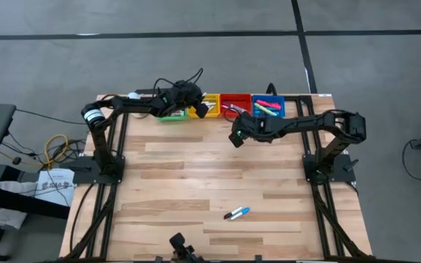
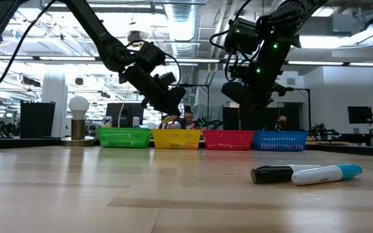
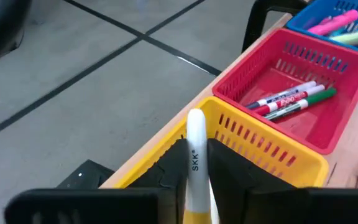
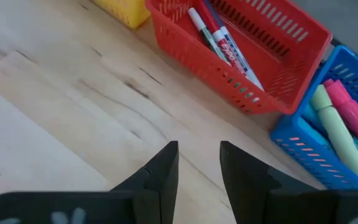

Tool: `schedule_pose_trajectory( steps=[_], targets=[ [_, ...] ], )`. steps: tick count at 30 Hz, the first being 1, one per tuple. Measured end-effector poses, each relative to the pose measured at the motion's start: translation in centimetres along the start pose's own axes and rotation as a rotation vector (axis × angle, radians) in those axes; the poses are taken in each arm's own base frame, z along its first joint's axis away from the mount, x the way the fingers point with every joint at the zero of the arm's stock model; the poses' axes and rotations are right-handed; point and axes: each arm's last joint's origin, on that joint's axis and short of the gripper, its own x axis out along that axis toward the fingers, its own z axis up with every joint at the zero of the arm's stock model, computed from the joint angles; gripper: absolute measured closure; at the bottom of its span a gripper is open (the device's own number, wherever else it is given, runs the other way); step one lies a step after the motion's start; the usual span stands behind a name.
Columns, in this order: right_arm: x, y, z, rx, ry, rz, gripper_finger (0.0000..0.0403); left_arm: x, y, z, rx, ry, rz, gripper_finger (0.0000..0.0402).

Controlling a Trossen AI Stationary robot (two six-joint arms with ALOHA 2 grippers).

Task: Pick & Place Markers
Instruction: Put the yellow highlighter pen into the yellow basket, then put the black highlighter pen into the yellow basket

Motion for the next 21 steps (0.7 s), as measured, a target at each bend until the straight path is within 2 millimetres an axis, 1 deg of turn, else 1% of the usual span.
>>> schedule_pose_trajectory(
  steps=[4, 10, 14, 17, 21],
  targets=[
    [-0.2, 0.3, -0.1, -0.01, -0.001, 0.008, 0.0294, 0.0, 0.0, 0.0, 0.043, -0.002, -0.001, 0.0329],
    [-0.5, 0.8, -0.4, -0.025, -0.005, 0.02, 0.0294, 0.0, 0.0, 0.0, 0.047, 0.003, -0.001, 0.0309],
    [-0.7, 1.1, -0.6, -0.051, 0.001, 0.023, 0.0294, -0.2, -0.4, -0.4, 0.059, 0.058, -0.014, 0.0292],
    [-0.9, 1.4, -1.0, -0.079, 0.015, 0.023, 0.0294, -1.4, -1.2, -0.4, 0.084, 0.132, -0.014, 0.0289],
    [-1.8, 2.5, -1.8, -0.195, 0.012, 0.044, 0.0294, -4.5, -2.8, 1.1, 0.106, 0.163, -0.017, 0.0294]
  ],
)
